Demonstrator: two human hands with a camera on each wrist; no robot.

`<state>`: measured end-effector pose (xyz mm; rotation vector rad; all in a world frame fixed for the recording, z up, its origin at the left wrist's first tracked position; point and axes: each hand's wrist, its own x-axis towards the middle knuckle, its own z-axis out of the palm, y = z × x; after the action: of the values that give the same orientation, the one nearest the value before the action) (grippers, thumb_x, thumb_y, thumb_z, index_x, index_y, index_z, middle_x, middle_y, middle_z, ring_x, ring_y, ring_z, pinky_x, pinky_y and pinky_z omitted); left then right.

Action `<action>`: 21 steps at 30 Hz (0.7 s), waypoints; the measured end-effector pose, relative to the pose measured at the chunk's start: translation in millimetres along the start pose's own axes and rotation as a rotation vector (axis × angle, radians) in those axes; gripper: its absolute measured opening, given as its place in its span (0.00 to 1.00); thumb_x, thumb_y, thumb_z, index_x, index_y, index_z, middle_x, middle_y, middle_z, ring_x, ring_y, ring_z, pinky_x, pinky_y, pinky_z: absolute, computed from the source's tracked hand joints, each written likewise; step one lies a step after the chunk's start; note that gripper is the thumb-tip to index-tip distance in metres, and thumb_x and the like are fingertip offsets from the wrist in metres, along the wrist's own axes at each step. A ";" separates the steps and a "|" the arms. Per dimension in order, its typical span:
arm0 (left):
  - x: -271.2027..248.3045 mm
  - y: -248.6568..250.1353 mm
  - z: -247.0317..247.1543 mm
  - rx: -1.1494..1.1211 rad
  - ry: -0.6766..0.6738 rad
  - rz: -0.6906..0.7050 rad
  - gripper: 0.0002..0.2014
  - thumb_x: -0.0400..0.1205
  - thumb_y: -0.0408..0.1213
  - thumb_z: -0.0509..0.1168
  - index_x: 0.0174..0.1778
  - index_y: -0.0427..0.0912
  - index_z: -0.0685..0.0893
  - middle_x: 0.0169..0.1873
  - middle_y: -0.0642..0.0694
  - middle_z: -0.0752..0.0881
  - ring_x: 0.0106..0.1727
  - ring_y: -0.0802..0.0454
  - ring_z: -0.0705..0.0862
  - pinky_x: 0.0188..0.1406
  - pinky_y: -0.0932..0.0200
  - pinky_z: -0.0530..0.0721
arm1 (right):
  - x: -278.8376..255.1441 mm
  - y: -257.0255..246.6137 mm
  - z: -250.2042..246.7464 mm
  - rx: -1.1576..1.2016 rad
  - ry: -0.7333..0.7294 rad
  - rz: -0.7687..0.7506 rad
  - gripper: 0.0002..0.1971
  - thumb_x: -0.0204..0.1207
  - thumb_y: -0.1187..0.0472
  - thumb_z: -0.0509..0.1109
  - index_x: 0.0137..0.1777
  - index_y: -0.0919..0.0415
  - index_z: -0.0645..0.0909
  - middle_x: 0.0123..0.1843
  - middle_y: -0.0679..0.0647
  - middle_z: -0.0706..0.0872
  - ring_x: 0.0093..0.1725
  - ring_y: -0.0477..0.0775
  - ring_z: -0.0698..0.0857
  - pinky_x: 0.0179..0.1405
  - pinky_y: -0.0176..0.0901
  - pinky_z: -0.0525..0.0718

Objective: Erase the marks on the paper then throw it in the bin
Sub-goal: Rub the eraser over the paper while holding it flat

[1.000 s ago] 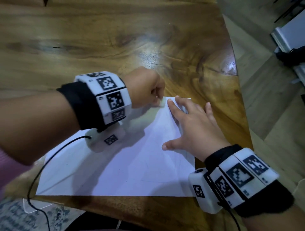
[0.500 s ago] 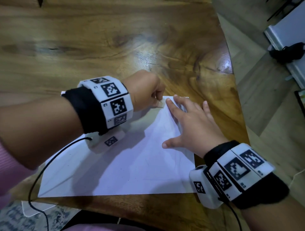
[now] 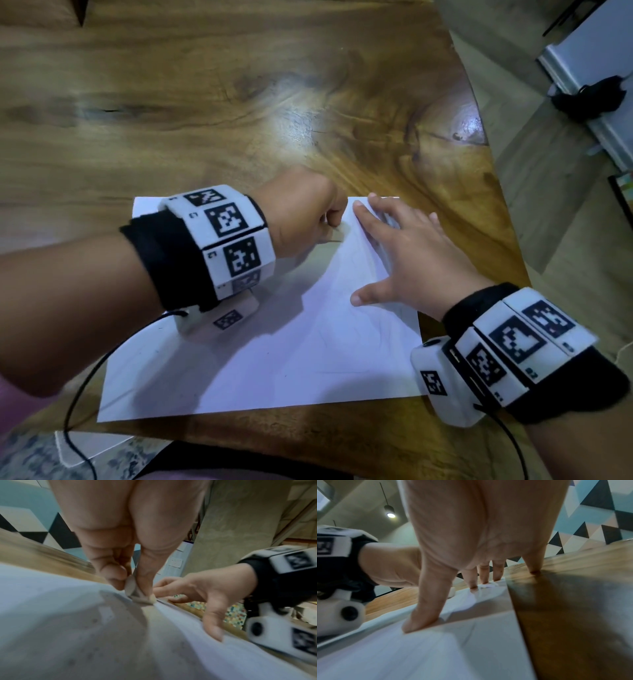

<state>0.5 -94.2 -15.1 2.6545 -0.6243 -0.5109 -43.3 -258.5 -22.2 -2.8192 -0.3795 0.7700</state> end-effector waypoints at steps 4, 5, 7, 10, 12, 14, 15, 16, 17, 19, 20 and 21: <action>-12.9 -2.7 -5.0 -0.015 -0.240 0.035 0.06 0.71 0.39 0.72 0.42 0.45 0.87 0.29 0.54 0.83 0.33 0.56 0.79 0.31 0.69 0.72 | -0.9 -0.4 -0.5 0.004 -0.012 0.004 0.59 0.57 0.36 0.78 0.82 0.42 0.42 0.82 0.38 0.43 0.82 0.45 0.44 0.81 0.57 0.38; -11.4 -3.9 -7.5 -0.005 -0.245 0.036 0.07 0.70 0.40 0.73 0.43 0.45 0.87 0.31 0.53 0.84 0.35 0.54 0.79 0.32 0.66 0.73 | -1.1 -0.1 -0.6 0.008 -0.009 0.004 0.59 0.57 0.36 0.78 0.82 0.42 0.42 0.82 0.38 0.43 0.82 0.45 0.43 0.81 0.56 0.37; -3.3 -6.7 -11.8 0.019 -0.123 0.032 0.08 0.70 0.40 0.73 0.43 0.45 0.87 0.36 0.49 0.86 0.38 0.51 0.78 0.29 0.61 0.68 | -1.8 0.1 -1.0 0.018 -0.007 0.002 0.59 0.57 0.37 0.78 0.82 0.42 0.43 0.82 0.37 0.43 0.82 0.44 0.43 0.80 0.56 0.37; 7.2 -6.7 -14.8 0.010 0.071 -0.038 0.07 0.72 0.35 0.70 0.45 0.42 0.86 0.34 0.49 0.80 0.37 0.52 0.73 0.27 0.63 0.63 | -1.8 -0.1 -0.7 0.024 -0.012 0.010 0.59 0.57 0.37 0.78 0.82 0.42 0.43 0.82 0.37 0.43 0.82 0.44 0.43 0.80 0.55 0.37; 6.7 -7.2 -10.6 0.005 0.080 -0.067 0.07 0.73 0.34 0.69 0.46 0.41 0.85 0.33 0.49 0.79 0.36 0.51 0.72 0.27 0.60 0.64 | -1.0 -0.3 -0.6 0.041 -0.006 0.011 0.60 0.55 0.38 0.79 0.82 0.42 0.44 0.82 0.37 0.44 0.82 0.44 0.45 0.80 0.56 0.38; 1.1 -7.6 -6.3 -0.009 0.058 -0.058 0.07 0.73 0.35 0.70 0.45 0.41 0.85 0.33 0.49 0.79 0.36 0.51 0.72 0.25 0.59 0.62 | -0.8 -1.9 -0.7 0.072 0.010 0.028 0.61 0.53 0.40 0.82 0.82 0.45 0.47 0.82 0.36 0.46 0.82 0.44 0.47 0.81 0.56 0.40; -1.7 -7.7 -4.8 -0.019 0.047 -0.046 0.07 0.73 0.36 0.70 0.45 0.41 0.85 0.33 0.49 0.80 0.37 0.51 0.73 0.25 0.59 0.61 | -0.3 -2.1 -0.5 0.083 0.018 0.039 0.61 0.52 0.41 0.83 0.82 0.46 0.48 0.83 0.36 0.46 0.82 0.44 0.48 0.81 0.56 0.41; -4.6 -8.2 -3.1 -0.028 0.034 -0.034 0.07 0.72 0.36 0.70 0.45 0.42 0.86 0.34 0.49 0.80 0.37 0.52 0.74 0.26 0.61 0.64 | 0.1 -2.1 0.1 0.091 0.022 0.051 0.61 0.52 0.42 0.83 0.81 0.48 0.49 0.83 0.37 0.44 0.82 0.44 0.48 0.81 0.56 0.42; -8.0 -9.1 -1.3 -0.033 0.022 -0.021 0.07 0.72 0.38 0.71 0.45 0.42 0.86 0.35 0.49 0.81 0.37 0.52 0.74 0.27 0.67 0.68 | 0.5 -2.2 0.7 0.096 0.020 0.063 0.62 0.51 0.42 0.83 0.82 0.49 0.48 0.83 0.38 0.42 0.82 0.43 0.46 0.81 0.54 0.41; -17.6 -10.0 3.4 -0.027 -0.017 0.026 0.06 0.72 0.41 0.72 0.42 0.45 0.87 0.36 0.49 0.85 0.36 0.53 0.75 0.25 0.75 0.66 | 1.2 -2.0 1.1 0.083 0.004 0.080 0.64 0.52 0.42 0.83 0.82 0.51 0.44 0.84 0.39 0.38 0.83 0.42 0.42 0.81 0.52 0.41; -24.0 -9.4 5.5 -0.021 -0.061 0.050 0.05 0.71 0.41 0.72 0.40 0.46 0.87 0.36 0.49 0.86 0.36 0.53 0.76 0.27 0.73 0.67 | 1.3 -2.1 1.3 0.068 -0.008 0.082 0.65 0.53 0.41 0.82 0.83 0.51 0.42 0.83 0.39 0.36 0.82 0.41 0.40 0.81 0.51 0.41; -30.2 -8.9 6.3 -0.018 -0.120 0.064 0.04 0.71 0.40 0.72 0.39 0.46 0.88 0.35 0.51 0.86 0.36 0.53 0.77 0.30 0.70 0.69 | 0.9 -2.3 1.0 0.055 -0.020 0.082 0.65 0.54 0.41 0.82 0.83 0.51 0.40 0.83 0.39 0.35 0.82 0.41 0.38 0.81 0.51 0.41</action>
<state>-24.3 -73.9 -16.5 2.5921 -0.7334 -0.6586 -43.5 -255.9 -22.9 -2.7928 -0.2430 0.8128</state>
